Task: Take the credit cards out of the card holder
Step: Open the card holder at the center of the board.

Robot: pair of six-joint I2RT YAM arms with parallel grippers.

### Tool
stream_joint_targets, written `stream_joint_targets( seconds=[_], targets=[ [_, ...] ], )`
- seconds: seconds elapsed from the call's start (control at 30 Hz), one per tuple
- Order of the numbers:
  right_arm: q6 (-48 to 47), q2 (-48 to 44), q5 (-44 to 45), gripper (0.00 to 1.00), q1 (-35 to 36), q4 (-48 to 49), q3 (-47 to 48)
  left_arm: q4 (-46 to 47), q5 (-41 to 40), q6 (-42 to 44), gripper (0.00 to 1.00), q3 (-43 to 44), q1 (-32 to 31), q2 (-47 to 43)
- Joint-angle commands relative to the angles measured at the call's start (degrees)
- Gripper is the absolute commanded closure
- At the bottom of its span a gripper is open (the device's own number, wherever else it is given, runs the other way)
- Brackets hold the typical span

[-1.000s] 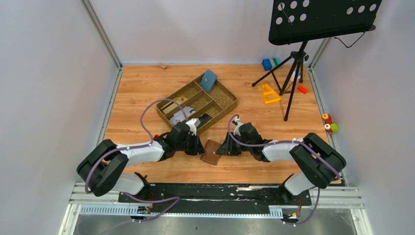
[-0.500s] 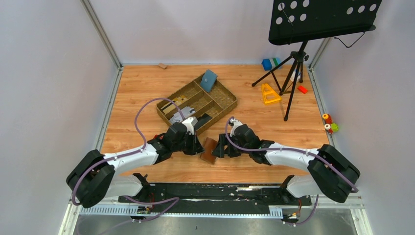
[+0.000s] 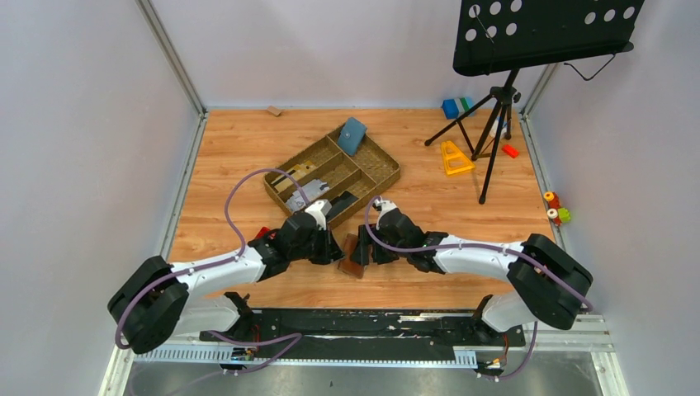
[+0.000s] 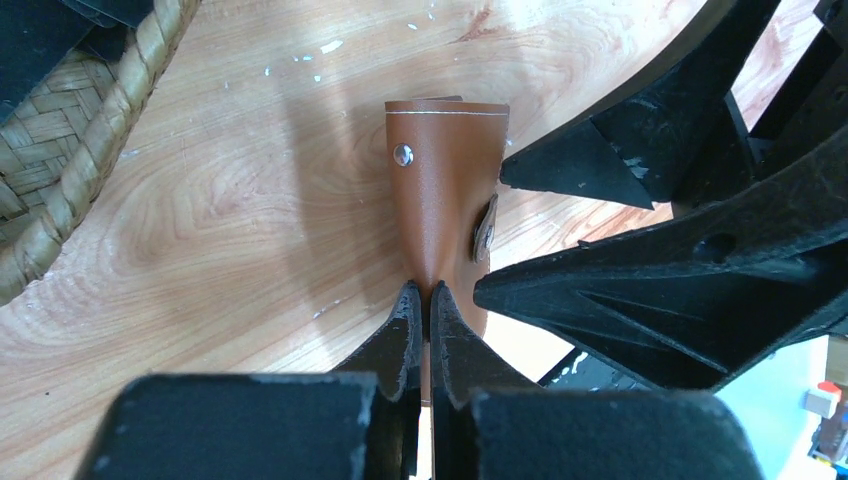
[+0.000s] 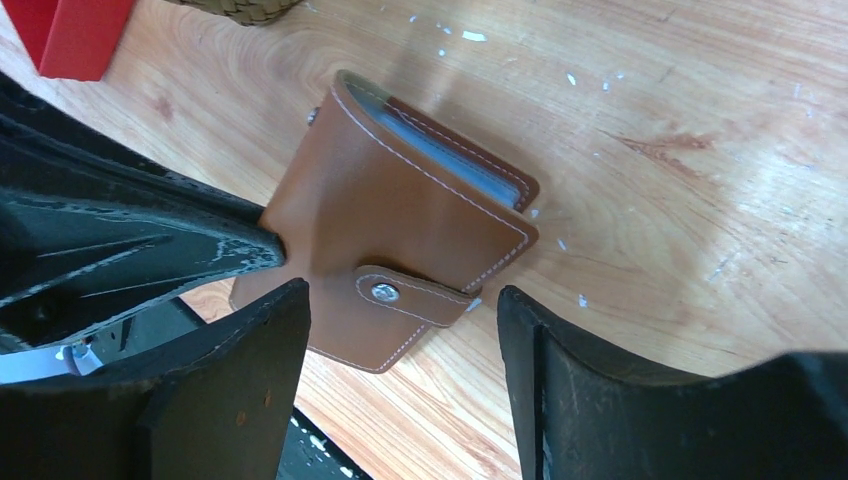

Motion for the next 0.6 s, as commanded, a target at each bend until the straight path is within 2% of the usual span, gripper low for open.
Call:
stream_joint_targets(
  seconds=[0.0, 0.37, 0.43, 0.57],
  targets=[
    [-0.7, 0.0, 2.5, 0.31, 0.2, -0.2, 1.4, 2.3, -1.0, -1.3, 1.00, -0.1, -0.4, -2.1],
    [-1.3, 1.3, 3.2, 0.37, 0.6, -1.7, 2.2, 2.9, -1.7, -2.2, 1.00, -0.9, -0.8, -3.0],
    [-1.7, 1.9, 3.9, 0.37, 1.2, -4.6, 3.1, 2.9, -1.9, -2.1, 1.00, -1.1, -0.8, -3.5],
    [-2.4, 3.7, 10.6, 0.38, 2.4, -10.6, 5.4, 1.1, -3.4, -1.6, 1.00, -0.8, -0.8, -4.1]
  ],
)
